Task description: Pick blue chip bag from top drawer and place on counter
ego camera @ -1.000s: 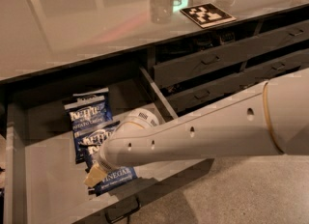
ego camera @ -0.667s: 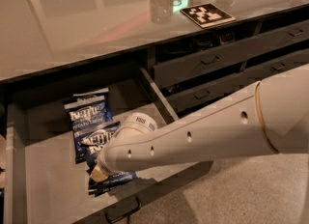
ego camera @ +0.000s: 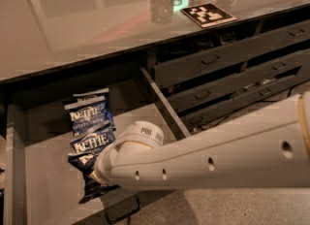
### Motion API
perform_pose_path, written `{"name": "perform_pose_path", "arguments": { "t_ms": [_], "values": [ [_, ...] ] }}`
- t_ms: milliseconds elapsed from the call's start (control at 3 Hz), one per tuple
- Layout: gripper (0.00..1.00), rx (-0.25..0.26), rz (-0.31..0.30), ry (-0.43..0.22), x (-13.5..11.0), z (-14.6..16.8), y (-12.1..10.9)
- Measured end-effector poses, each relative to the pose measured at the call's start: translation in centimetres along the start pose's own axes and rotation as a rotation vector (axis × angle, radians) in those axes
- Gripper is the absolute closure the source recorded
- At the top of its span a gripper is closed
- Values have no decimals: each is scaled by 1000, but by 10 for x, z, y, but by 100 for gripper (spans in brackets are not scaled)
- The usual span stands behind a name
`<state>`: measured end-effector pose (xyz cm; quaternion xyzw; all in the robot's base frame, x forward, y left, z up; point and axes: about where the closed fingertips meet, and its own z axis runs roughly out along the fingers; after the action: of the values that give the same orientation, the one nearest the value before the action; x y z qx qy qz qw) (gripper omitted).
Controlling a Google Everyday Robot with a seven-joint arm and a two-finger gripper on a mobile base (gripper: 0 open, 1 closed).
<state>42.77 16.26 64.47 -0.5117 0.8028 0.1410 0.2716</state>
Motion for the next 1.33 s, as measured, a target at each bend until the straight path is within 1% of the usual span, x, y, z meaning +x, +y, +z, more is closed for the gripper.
{"name": "perform_pose_path", "arguments": {
  "t_ms": [333,667,1000,1333],
  "values": [
    [100,-13,-76,-89,-26,-24,25],
    [100,-24,-134,-212,-53,-41,43],
    [100,-37,-183,-315,-55,-40,51],
    [100,-21,-224,-424,-51,-69,39]
  ]
}}
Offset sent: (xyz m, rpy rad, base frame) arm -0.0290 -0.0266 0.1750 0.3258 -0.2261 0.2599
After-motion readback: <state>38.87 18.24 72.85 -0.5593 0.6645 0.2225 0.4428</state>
